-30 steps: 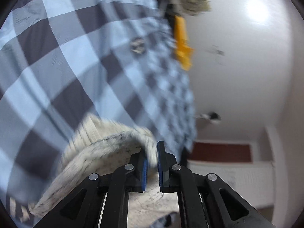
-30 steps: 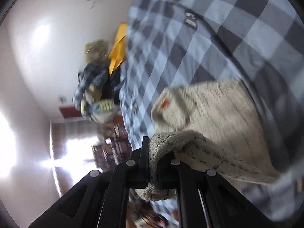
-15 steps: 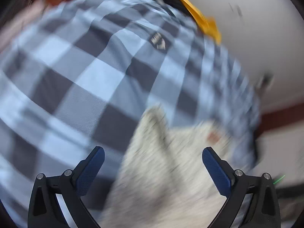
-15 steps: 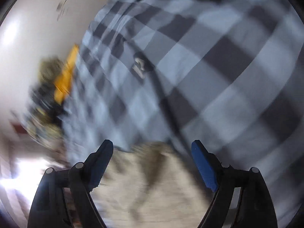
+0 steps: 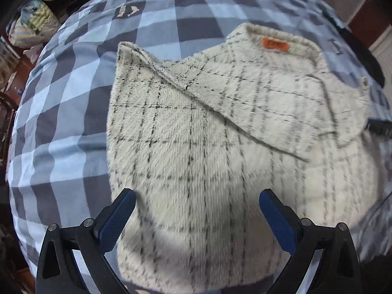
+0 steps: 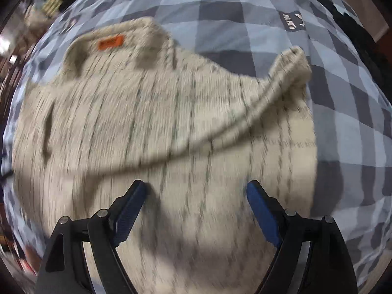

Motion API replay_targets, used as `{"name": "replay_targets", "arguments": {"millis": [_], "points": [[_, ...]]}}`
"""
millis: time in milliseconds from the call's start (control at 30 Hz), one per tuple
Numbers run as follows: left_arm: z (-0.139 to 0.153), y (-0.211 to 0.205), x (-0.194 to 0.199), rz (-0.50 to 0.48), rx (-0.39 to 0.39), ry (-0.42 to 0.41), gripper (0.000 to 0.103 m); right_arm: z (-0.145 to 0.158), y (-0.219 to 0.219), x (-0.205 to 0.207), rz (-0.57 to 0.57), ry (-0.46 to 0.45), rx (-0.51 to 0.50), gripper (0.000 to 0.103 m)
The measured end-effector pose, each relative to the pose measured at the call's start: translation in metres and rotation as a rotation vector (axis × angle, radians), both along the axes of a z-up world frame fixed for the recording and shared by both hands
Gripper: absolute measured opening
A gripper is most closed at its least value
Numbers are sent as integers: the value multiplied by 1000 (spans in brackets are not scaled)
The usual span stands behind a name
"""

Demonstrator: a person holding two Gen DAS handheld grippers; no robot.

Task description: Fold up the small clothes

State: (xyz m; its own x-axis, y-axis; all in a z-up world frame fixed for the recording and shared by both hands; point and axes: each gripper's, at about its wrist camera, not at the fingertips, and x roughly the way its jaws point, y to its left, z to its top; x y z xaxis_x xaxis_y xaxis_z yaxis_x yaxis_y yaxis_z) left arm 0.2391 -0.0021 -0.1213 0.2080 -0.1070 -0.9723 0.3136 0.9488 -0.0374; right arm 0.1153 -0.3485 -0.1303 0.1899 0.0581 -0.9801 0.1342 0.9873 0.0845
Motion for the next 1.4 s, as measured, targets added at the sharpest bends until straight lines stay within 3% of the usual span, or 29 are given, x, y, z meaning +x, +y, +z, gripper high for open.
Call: {"name": "replay_targets", "arguments": {"millis": [133, 300, 367, 467, 600, 633, 667, 733, 800, 900, 1067, 1167, 1267, 1333, 1400], "points": [[-4, -15, 15, -3, 11, -34, 102, 16, -30, 40, -99, -85, 22, 82], [-3, -34, 46, -13, 5, -76, 102, 33, -96, 61, -368, -206, 273, 82], [-1, -41, 59, 3, -31, -88, 102, 29, -119, 63, -464, -205, 309, 82], [5, -48, 98, 89, -144, -85, 102, 34, -138, 45, -539, -232, 314, 82], [24, -27, 140, 348, -294, -136, 102, 53, -126, 13, -489, -247, 342, 82], [30, -19, 145, 409, -264, -181, 102, 62, -122, -4, -472, -241, 349, 82], [39, -10, 148, 472, -165, -249, 102, 68, -117, -16, -460, -243, 359, 82], [49, 2, 147, 525, 5, -310, 102, 76, -99, -23, -416, -244, 375, 82], [52, 15, 136, 505, 80, -296, 102, 72, -86, -30, -364, -222, 340, 82], [48, 25, 101, 354, 76, -212, 102, 76, -74, -63, -339, -191, 314, 82], [64, 54, 8, 217, 67, -250, 103, 79, -87, -126, -427, -198, 399, 82], [66, 76, -50, 232, 46, -243, 103, 80, -94, -162, -477, -237, 350, 82], [62, 95, -84, 277, -44, -191, 103, 71, -102, -182, -474, -269, 308, 82], [55, 105, -99, 306, -105, -207, 103, 57, -112, -185, -463, -220, 271, 82], [47, 111, -105, 303, -119, -227, 103, 31, -123, -185, -484, -109, 313, 82]]}}
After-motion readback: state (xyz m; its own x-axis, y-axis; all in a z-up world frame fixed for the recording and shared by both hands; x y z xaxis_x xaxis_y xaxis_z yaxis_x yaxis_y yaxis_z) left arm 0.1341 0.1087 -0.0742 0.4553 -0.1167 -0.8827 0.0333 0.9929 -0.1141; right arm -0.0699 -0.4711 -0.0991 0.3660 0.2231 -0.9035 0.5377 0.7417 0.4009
